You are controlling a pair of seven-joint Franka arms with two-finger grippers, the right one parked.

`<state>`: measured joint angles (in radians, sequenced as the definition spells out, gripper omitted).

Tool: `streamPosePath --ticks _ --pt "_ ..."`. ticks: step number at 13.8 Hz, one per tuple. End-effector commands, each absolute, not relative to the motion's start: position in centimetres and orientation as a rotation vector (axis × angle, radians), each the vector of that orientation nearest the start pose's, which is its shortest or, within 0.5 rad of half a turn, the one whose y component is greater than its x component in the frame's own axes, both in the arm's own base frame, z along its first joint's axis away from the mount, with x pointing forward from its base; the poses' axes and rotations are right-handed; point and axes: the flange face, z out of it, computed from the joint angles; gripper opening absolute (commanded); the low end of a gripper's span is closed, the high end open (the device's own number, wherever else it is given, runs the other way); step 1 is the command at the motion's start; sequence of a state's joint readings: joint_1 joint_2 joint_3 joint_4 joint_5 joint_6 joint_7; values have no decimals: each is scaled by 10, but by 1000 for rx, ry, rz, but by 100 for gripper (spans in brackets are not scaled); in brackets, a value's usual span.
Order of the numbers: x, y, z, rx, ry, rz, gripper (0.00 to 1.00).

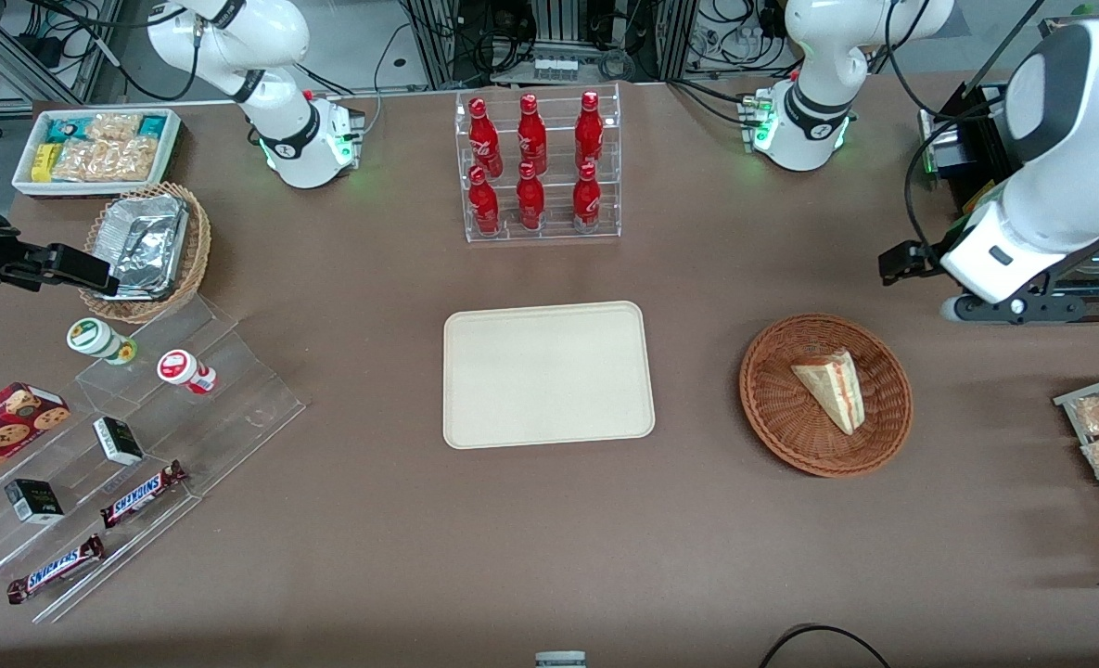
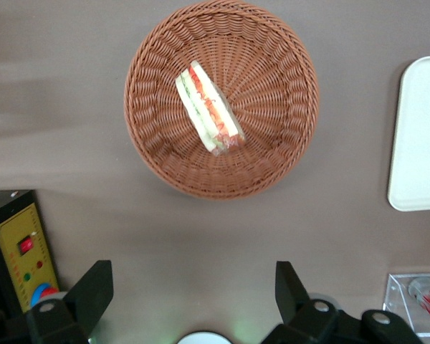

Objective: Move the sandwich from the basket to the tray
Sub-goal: 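Move the open left gripper over the wrapped sandwich in the wicker basket, then lower the left gripper onto the sandwich and close it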

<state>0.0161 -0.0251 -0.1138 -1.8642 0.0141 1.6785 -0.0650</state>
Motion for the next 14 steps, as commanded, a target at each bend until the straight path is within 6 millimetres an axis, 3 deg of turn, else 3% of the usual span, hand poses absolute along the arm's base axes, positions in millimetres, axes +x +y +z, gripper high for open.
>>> streamPosePath --ticks 1,8,9,14 --pt "516 -49 484 -3095 82 178 100" --pt "511 -41 419 -3113 25 22 100" --pt "514 -31 414 -3118 -36 20 100" --pt "524 -34 385 -3129 -413 -25 100"
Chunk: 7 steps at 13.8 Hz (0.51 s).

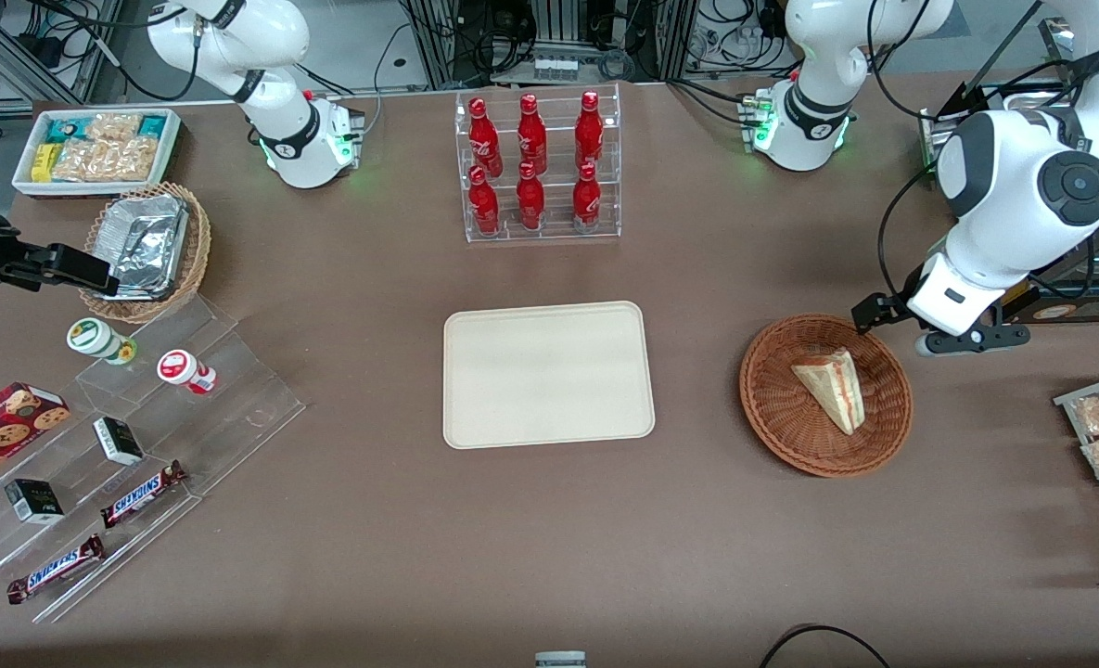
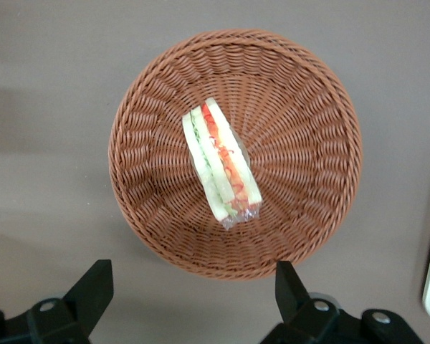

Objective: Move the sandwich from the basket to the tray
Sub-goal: 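Lower the left gripper onto the sandwich and close it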

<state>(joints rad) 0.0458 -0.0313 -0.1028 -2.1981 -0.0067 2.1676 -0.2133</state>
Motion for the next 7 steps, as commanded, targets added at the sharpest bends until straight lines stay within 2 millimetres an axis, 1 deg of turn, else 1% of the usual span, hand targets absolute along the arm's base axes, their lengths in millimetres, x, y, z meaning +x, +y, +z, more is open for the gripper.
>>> streamPosePath --ticks 1,4,7 --pt "526 -37 379 -3119 -498 -24 100" --pt "533 -43 360 -3097 -658 -37 100" --pt "538 -44 339 -3070 -791 -9 100"
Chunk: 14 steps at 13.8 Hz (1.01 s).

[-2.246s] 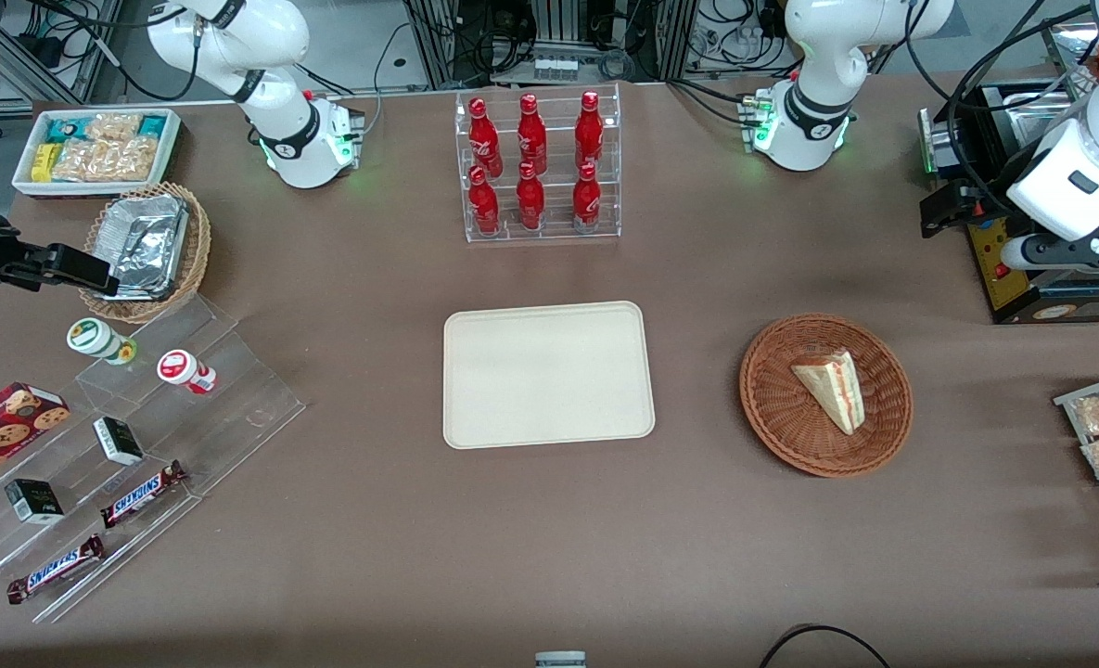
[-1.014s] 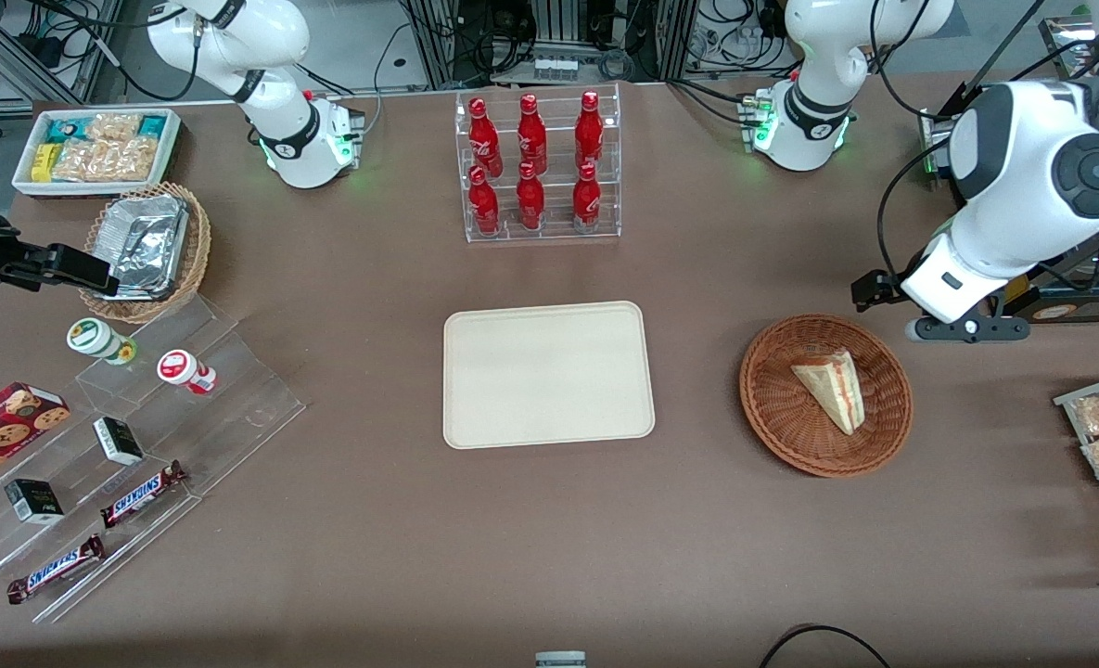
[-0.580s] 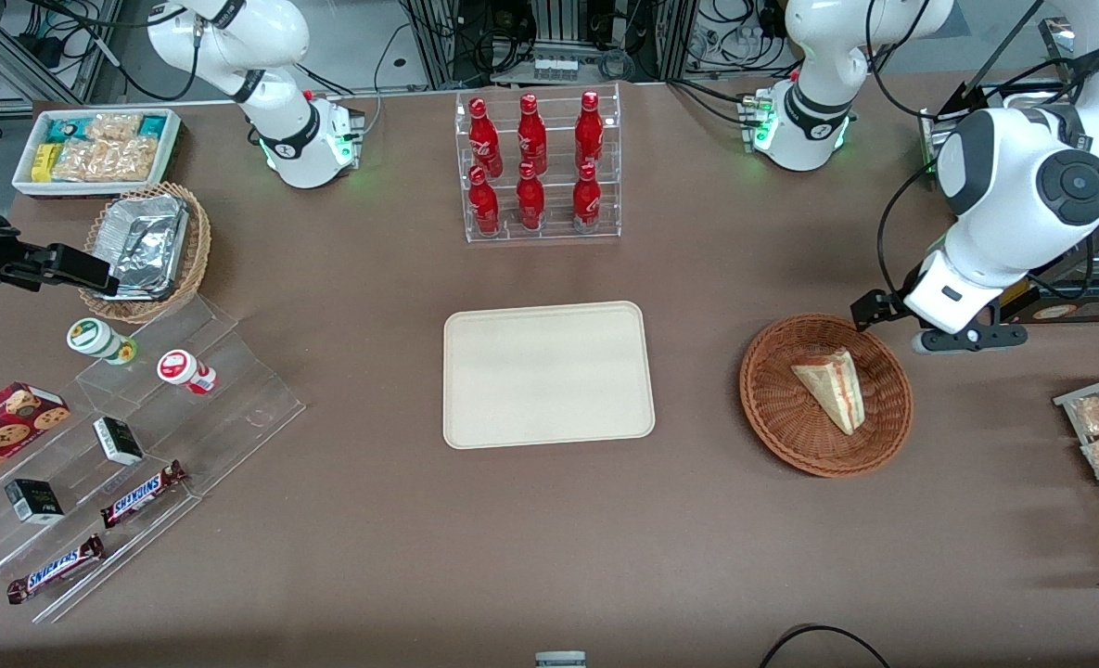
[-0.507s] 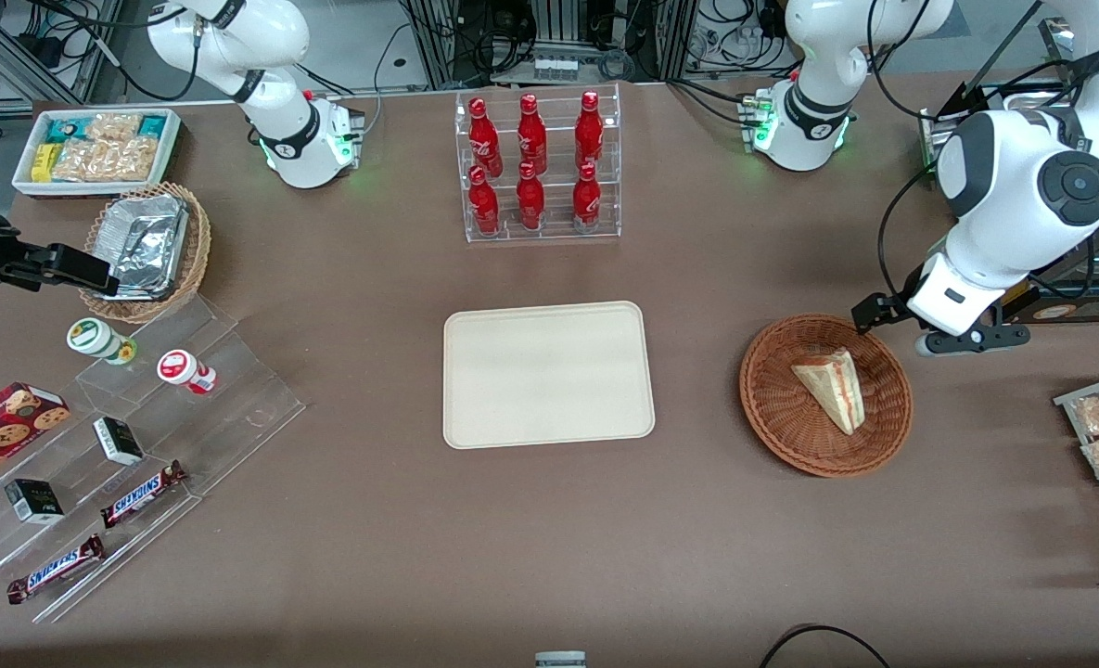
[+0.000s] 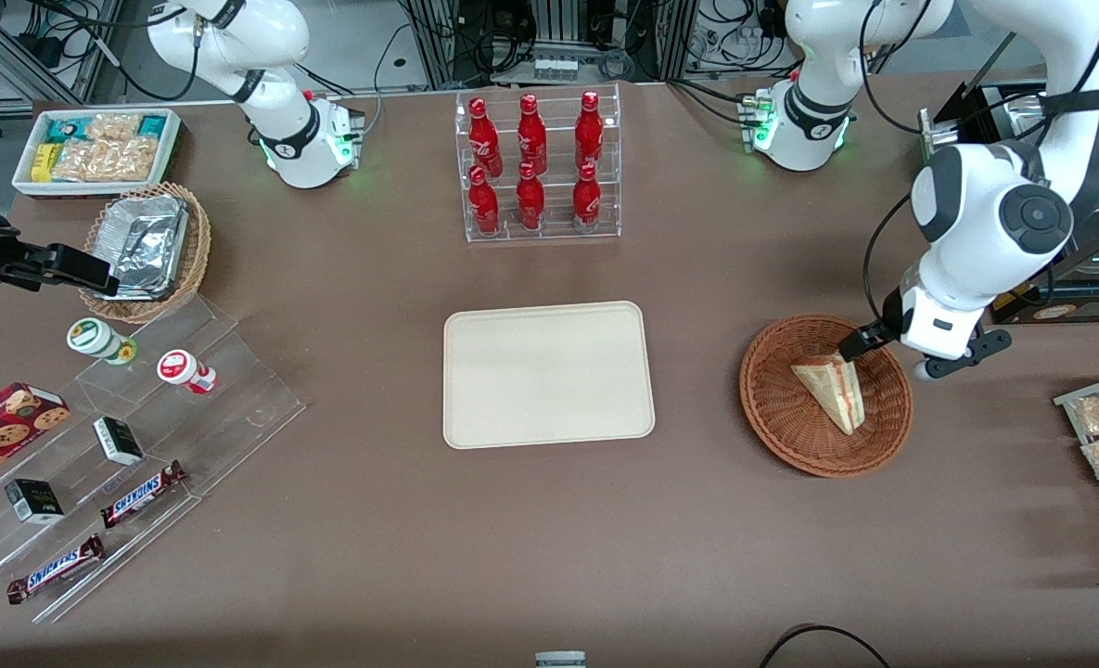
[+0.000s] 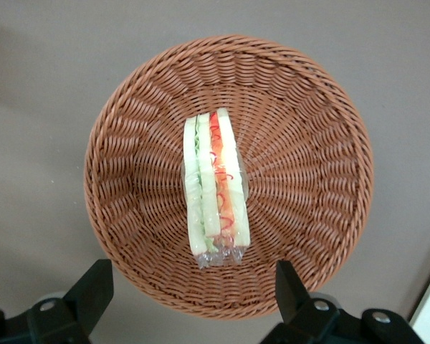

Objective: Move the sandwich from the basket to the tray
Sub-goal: 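Lower the left gripper onto the sandwich and close it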

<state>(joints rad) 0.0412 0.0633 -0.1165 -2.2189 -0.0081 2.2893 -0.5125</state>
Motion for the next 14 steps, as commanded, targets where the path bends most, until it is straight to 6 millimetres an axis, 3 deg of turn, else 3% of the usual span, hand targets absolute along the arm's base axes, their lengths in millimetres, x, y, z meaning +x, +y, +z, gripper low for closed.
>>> streamPosePath --ticks 1,7,14 --pt "540 -49 333 -3069 -807 -16 100" --pt "548 -60 305 -3062 -894 -49 100" --pt "549 -60 269 -3046 -936 -2 100"
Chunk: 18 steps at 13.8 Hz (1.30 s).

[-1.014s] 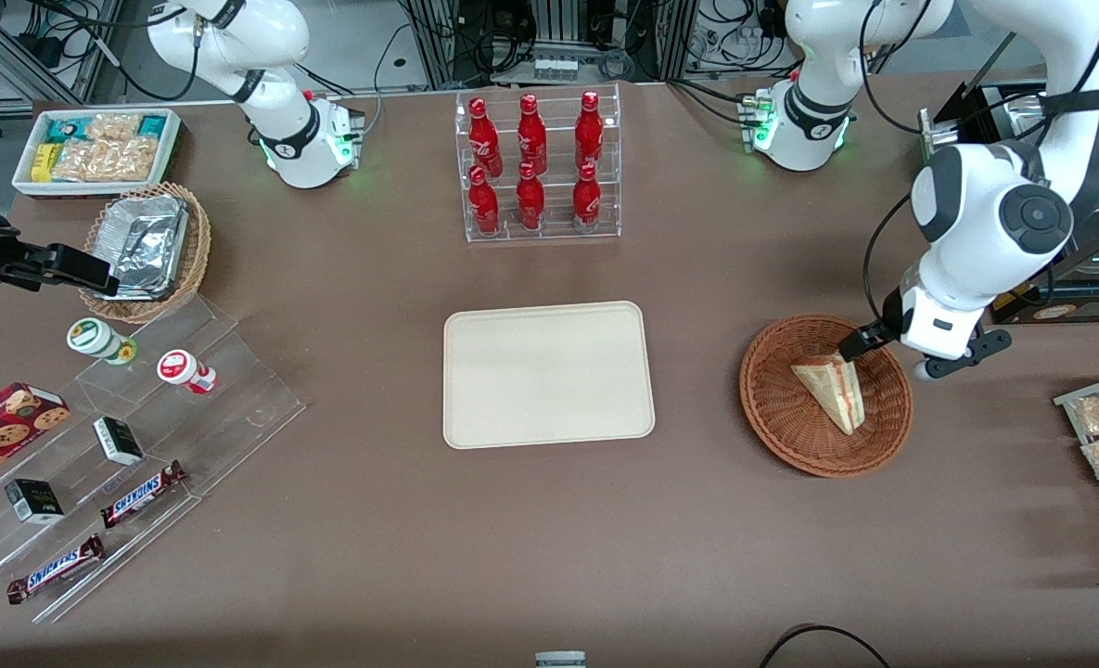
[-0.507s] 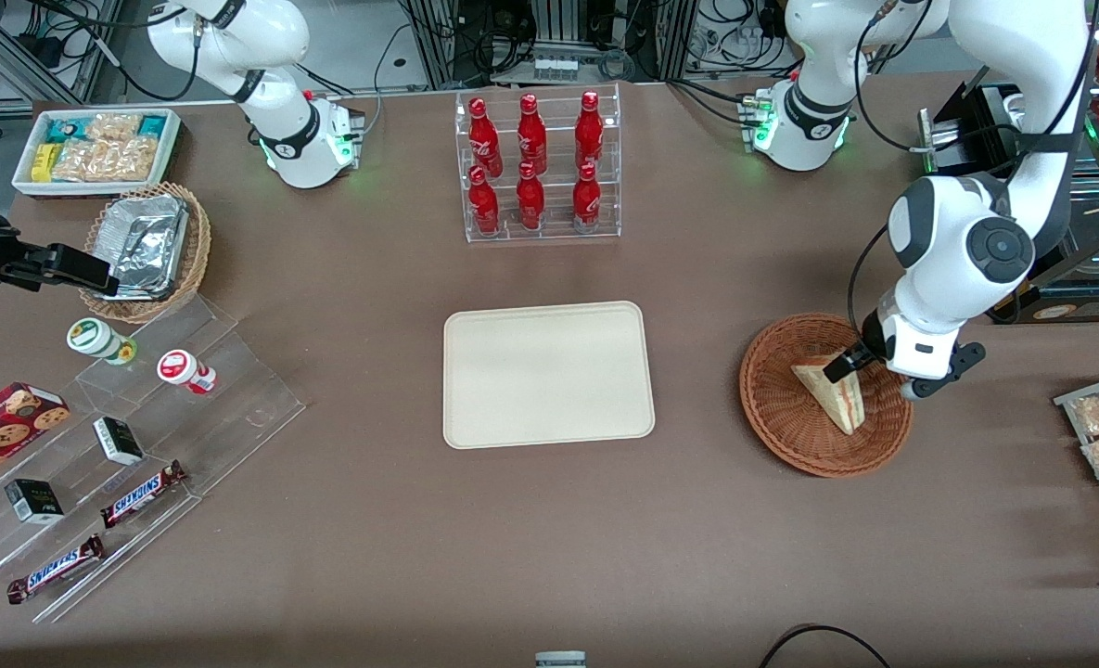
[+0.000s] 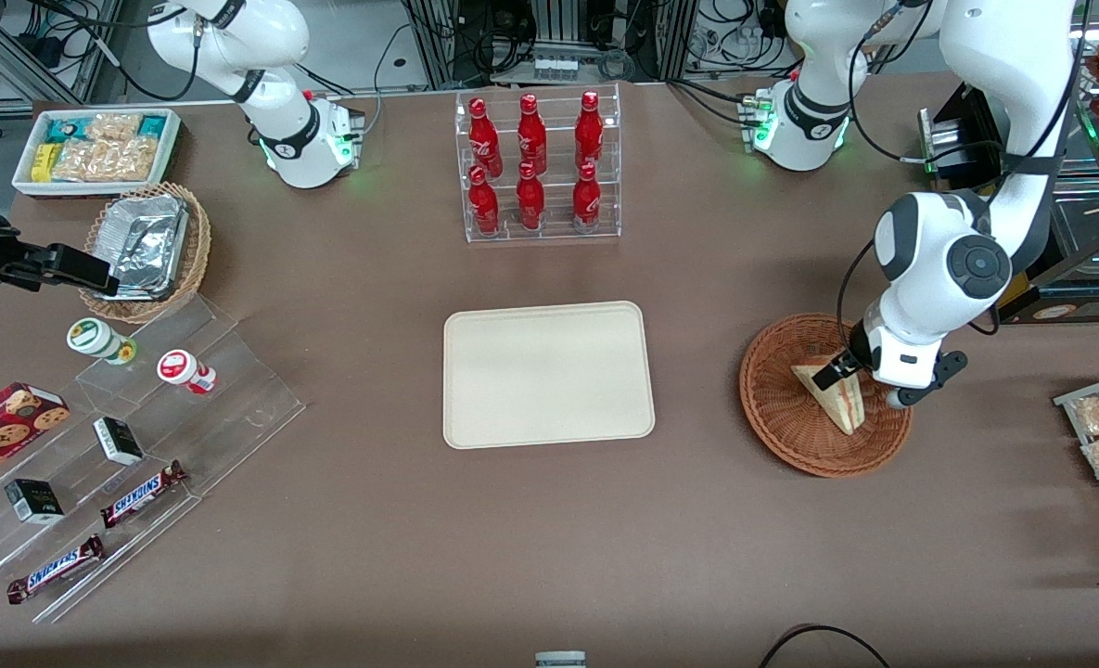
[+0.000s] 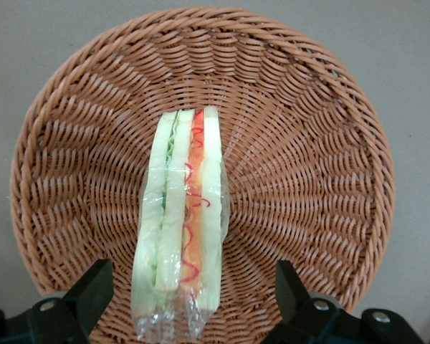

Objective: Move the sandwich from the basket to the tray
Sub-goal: 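Lower the left gripper onto the sandwich and close it, then lift the sandwich with the left gripper and carry it over the tray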

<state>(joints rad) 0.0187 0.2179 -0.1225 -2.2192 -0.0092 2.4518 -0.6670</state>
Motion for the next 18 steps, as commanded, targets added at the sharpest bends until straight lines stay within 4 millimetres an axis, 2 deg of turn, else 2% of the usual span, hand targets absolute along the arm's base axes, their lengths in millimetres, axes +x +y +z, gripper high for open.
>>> streamPosePath --ticks 1,3,4,5,6,7,11,13,16,18 --pt "549 -60 267 -3045 -933 2 100" --pt "548 -59 263 -3041 -935 14 100" --pt "547 -57 259 -3037 -935 24 96" --pt "547 -57 257 -3036 -930 28 67" --pt "547 -57 257 -3036 -926 29 23" --pt "546 -57 257 -3038 -912 30 0" --pt "549 -61 275 -3042 -856 33 0" --pt "559 -72 299 -3041 -778 71 0" --pt "581 -106 345 -3043 -647 163 0" --pt "587 -131 369 -3045 -558 209 0"
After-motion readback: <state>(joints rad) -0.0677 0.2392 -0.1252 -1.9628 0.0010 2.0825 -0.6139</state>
